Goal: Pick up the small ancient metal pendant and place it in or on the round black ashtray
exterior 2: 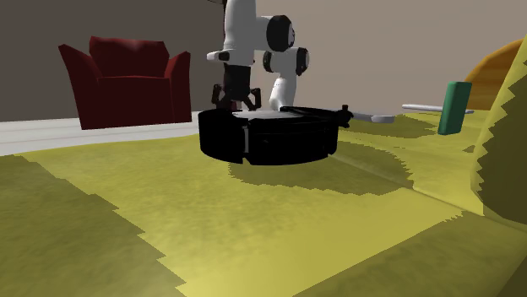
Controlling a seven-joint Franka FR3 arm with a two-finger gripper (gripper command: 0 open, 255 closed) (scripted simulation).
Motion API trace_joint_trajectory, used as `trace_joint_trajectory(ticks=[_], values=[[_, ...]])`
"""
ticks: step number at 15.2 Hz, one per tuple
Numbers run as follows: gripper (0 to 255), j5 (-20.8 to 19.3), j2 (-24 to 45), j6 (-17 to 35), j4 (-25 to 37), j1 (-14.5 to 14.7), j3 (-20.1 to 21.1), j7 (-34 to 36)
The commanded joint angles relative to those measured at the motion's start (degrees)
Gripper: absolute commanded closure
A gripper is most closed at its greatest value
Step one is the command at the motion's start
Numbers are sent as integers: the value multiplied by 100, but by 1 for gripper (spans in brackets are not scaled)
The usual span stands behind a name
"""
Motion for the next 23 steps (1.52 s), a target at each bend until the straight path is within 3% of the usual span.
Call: trace_joint_trajectory(ticks=[1,13,18,23], values=[[0,0,0,0,0,0,0,0],[0,851,12,1327,66,206,1713,2470],[0,882,347,1872,444,49,2521,3534],[0,653,803,2304,1035,-335,3413,4651]])
